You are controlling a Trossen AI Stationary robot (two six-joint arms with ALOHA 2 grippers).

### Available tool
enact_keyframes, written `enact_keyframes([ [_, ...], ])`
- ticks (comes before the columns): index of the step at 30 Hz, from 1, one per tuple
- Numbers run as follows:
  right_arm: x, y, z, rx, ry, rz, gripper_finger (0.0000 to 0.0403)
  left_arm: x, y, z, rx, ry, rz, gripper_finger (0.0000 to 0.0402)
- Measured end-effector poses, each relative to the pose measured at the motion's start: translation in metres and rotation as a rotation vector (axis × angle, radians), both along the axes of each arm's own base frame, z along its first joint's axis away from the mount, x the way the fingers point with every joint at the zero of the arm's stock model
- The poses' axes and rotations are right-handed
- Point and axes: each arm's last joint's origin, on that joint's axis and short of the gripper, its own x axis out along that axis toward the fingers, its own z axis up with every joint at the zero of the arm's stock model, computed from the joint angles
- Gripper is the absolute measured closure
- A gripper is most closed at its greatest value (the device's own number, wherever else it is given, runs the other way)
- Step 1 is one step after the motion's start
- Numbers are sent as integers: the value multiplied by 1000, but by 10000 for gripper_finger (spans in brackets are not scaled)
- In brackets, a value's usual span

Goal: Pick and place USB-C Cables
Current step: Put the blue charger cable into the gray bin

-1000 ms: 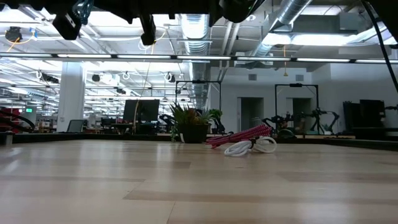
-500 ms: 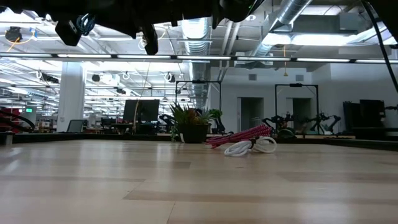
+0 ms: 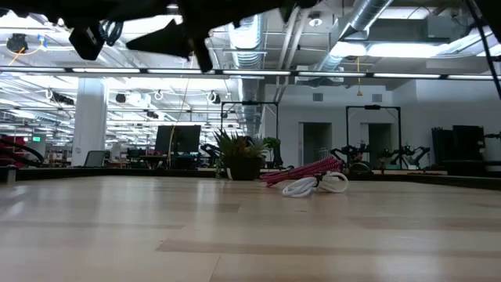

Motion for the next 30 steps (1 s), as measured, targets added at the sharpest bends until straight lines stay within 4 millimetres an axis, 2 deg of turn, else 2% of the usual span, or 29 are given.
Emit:
enact_keyframes([
  [9, -38, 22, 27, -40, 221, 106, 180, -2, -2, -14, -60, 137, -88, 401],
  [19, -71, 54, 38, -83, 367, 180, 182, -6, -10, -19, -189, 229, -282, 401],
  [24, -72, 66, 39, -87, 341, 146, 182, -7, -15, -15, -246, 186, -288, 401],
  [28, -61, 73, 30, -95, 224, 84, 182, -6, -17, -7, -201, 92, -243, 401],
  [30, -48, 72, 24, -70, 137, 70, 182, -6, -18, -5, -184, 73, -239, 401],
])
